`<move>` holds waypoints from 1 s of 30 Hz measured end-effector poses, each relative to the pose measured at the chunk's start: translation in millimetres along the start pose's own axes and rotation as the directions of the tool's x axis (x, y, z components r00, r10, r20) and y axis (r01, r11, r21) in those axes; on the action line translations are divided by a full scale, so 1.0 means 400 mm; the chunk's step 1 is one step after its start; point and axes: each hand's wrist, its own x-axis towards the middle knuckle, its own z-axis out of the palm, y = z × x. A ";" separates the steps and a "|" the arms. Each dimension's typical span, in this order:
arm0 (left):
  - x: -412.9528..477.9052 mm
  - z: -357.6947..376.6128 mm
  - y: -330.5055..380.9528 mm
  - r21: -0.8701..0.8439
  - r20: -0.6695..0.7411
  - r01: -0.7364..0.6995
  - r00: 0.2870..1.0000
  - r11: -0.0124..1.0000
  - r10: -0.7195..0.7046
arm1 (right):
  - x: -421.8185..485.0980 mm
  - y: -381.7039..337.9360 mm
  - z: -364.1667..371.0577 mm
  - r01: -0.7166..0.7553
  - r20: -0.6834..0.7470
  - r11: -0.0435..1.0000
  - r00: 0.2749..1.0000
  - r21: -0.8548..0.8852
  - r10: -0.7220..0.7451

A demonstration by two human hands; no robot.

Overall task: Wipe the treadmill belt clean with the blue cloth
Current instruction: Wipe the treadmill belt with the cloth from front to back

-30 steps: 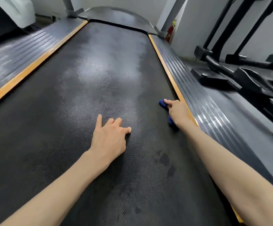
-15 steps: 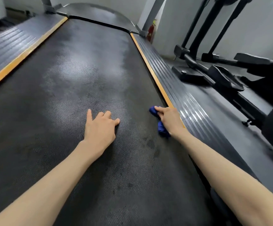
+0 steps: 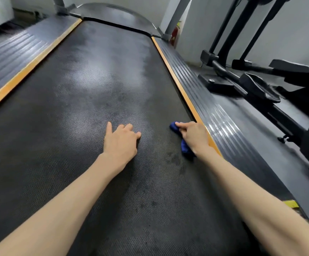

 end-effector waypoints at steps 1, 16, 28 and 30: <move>-0.002 -0.001 0.002 0.006 -0.003 -0.002 1.000 1.000 0.002 | -0.006 -0.032 0.005 -0.004 -0.002 1.000 1.000 -0.029 0.004; -0.008 -0.001 -0.005 -0.017 0.044 -0.013 0.999 1.000 0.014 | -0.075 -0.068 0.026 0.339 -0.085 0.916 0.941 0.217 -0.328; -0.020 0.009 0.004 0.041 0.007 -0.028 1.000 0.999 0.028 | 0.017 -0.129 0.054 0.145 0.013 0.987 0.989 0.075 -0.146; -0.021 0.015 0.006 0.072 -0.027 -0.033 0.999 0.997 0.035 | -0.041 -0.119 0.029 0.223 0.025 0.960 0.973 0.166 -0.231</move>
